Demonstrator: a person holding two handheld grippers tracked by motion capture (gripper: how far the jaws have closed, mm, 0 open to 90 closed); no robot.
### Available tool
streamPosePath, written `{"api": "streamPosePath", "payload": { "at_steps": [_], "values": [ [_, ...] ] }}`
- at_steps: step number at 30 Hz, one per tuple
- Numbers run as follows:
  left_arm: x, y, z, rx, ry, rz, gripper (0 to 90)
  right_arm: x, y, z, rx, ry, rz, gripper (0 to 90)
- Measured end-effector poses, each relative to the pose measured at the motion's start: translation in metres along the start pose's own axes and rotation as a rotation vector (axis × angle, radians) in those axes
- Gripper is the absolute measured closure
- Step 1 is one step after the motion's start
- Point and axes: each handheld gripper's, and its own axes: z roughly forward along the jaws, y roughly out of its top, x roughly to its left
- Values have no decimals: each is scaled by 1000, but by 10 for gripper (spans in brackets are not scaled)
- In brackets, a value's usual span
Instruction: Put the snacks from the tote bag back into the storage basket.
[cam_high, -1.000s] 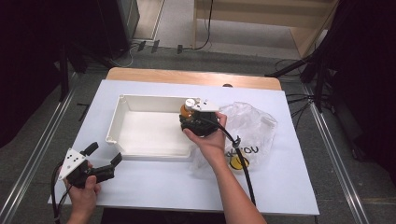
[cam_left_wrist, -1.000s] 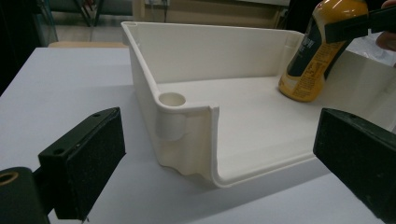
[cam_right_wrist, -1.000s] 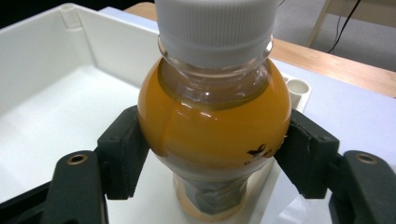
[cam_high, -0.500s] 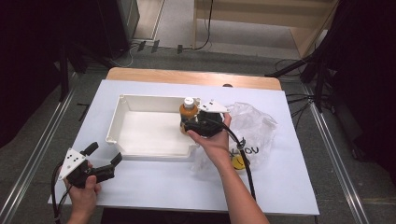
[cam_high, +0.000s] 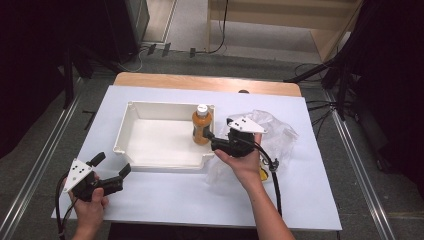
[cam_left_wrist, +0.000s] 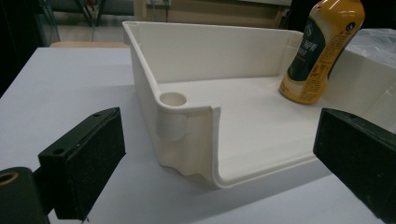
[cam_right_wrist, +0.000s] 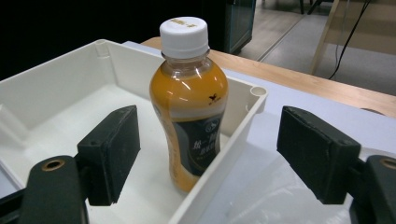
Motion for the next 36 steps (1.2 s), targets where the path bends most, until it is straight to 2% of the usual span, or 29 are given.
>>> {"api": "streamPosePath", "payload": {
  "at_steps": [5,10,12,14,19,27,36],
  "values": [
    [0,0,0,1,5,1,24,-3,-7,-21,-30,-9,-22,218],
    [0,0,1,-1,7,0,24,-11,-20,-44,-61,-22,-14,216],
    [0,0,1,1,9,0,24,-16,-23,-49,-44,-33,-22,210],
    [0,0,1,1,10,0,24,-22,-26,-55,-50,-31,2,210],
    [0,0,0,-1,11,-6,24,-32,-31,-65,-51,-62,19,209],
    [1,0,-1,-5,11,-11,24,-49,-42,-79,-55,-116,21,206],
    [1,1,-1,-4,14,-9,24,-70,-57,-101,-52,-159,51,199]
  ]
}}
